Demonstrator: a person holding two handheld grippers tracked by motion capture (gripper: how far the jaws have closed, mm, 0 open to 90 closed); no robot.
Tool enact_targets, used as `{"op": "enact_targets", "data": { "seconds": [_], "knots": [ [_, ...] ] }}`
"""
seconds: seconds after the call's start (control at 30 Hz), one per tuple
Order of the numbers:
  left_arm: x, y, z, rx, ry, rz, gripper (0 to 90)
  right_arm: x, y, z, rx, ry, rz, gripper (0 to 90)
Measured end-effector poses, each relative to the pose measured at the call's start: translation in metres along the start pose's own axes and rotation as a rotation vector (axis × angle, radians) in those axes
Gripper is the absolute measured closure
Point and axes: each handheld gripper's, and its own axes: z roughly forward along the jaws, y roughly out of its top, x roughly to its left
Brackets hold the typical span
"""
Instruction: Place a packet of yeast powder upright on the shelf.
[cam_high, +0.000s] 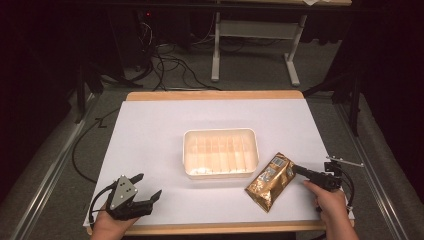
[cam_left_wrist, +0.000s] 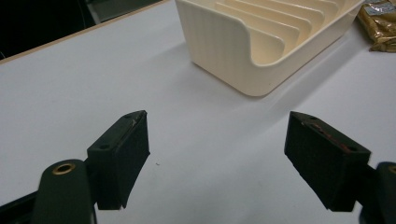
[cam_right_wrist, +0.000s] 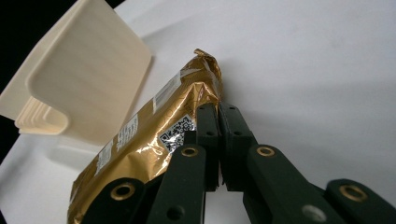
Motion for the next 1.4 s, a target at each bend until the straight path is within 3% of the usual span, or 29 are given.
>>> {"op": "enact_targets", "data": {
  "seconds": [0.2,0.37,0.63,0.9,1.4],
  "knots": [
    [0.000,0.000,0.000,-0.001,0.000,0.000,22.3,0.003,0.001,-0.006,-0.026,0.020,0.006,89.1],
    [0.000,0.000,0.000,-0.003,0.000,0.002,22.3,0.007,0.002,-0.015,-0.077,0.068,-0.007,89.6],
    [0.001,0.001,0.000,-0.005,0.001,0.003,22.3,0.017,0.006,-0.030,-0.159,0.104,-0.030,90.0],
    [0.001,0.001,0.000,-0.005,0.000,0.005,22.3,0.036,0.012,-0.042,-0.215,0.146,-0.104,90.0],
    [0.000,0.001,0.001,-0.004,-0.002,0.006,22.3,0.069,0.018,-0.060,-0.287,0.229,-0.184,90.0]
  ]
}}
